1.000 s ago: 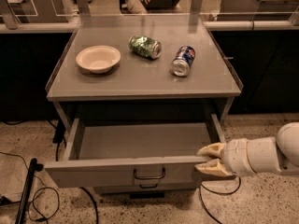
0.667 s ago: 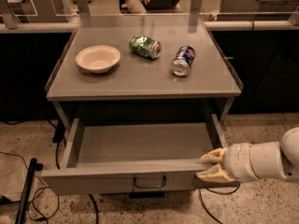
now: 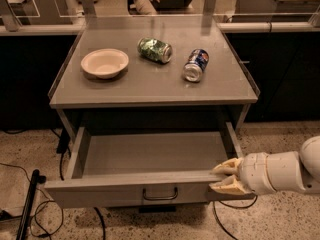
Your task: Open top drawer
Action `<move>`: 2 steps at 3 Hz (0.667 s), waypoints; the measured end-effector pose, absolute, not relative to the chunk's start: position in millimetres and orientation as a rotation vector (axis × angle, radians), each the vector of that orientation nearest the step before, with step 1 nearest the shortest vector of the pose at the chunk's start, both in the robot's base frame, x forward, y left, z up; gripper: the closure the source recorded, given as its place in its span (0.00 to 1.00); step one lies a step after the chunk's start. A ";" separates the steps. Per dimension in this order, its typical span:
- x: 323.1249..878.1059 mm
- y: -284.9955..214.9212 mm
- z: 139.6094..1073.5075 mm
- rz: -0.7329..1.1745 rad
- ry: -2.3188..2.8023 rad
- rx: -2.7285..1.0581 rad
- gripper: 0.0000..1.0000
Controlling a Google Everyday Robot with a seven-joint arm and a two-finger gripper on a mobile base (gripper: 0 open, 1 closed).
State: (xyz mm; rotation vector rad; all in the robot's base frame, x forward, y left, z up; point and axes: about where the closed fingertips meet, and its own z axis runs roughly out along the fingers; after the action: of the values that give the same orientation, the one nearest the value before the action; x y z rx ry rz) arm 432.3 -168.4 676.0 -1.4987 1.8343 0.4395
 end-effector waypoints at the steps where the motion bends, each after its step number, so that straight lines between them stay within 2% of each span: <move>1: 432.3 -168.4 676.0 0.440 1.834 -1.499 0.51; 2: 432.3 -168.4 676.0 0.440 1.834 -1.499 0.28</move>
Offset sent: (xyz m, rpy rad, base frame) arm 0.0000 0.0000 0.0000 0.0000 0.0000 0.0001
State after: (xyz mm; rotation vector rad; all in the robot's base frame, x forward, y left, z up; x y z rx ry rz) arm 432.3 -168.4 676.0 -1.4988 1.8342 0.4395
